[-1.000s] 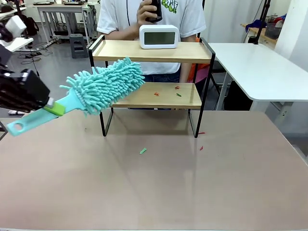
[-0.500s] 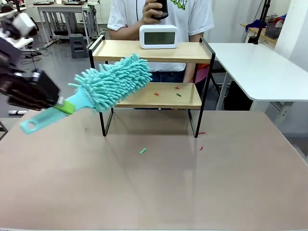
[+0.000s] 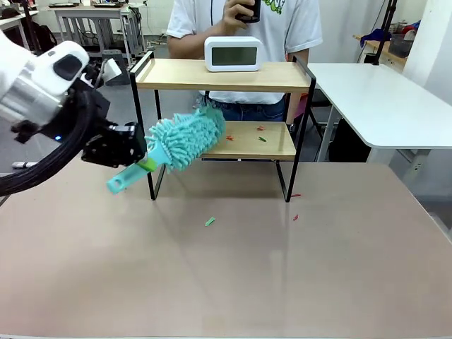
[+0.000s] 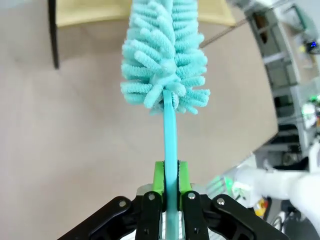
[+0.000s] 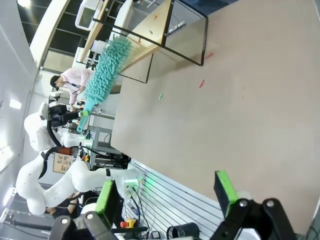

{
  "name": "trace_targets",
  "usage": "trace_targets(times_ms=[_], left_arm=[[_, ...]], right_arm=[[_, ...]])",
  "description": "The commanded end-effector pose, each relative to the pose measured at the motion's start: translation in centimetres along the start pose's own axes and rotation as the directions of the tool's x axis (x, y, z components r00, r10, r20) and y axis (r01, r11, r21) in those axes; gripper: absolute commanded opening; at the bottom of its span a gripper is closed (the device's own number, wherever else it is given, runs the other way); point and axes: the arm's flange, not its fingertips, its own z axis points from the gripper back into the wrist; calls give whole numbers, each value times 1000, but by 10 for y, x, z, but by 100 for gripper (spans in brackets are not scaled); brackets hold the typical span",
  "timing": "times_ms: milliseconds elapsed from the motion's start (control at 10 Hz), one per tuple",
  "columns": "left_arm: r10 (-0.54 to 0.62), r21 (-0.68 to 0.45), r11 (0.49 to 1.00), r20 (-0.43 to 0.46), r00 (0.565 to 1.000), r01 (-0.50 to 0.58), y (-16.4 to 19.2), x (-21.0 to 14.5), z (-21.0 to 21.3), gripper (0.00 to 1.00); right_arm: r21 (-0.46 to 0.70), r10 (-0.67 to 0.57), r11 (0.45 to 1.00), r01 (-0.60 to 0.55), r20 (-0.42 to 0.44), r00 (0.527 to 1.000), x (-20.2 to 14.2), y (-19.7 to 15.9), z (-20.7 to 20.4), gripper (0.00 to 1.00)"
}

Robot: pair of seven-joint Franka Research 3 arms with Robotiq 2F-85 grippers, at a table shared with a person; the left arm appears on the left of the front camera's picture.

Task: Clean the shelf.
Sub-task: Clean the remaining tier of the Shelf with the Duster once objects are removed.

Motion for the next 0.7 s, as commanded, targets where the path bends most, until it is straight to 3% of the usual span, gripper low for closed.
trace_targets(times_ms=[0, 200, 400, 600], left_arm=[[33, -10, 999, 84, 996, -33, -8, 25, -18, 12], [73, 50, 996, 80, 994, -78, -1, 41, -47, 12], [108, 96, 987, 175, 979, -126, 1, 54, -66, 12], [70, 143, 985, 201, 977, -100, -9, 59, -86, 12]], right_arm=[[17, 25, 1000, -26, 21, 999, 3, 2, 0, 100], [17, 25, 1000, -26, 21, 999, 3, 2, 0, 100], [17, 25, 1000, -26, 21, 999, 3, 2, 0, 100], [17, 25, 1000, -26, 21, 999, 3, 2, 0, 100]])
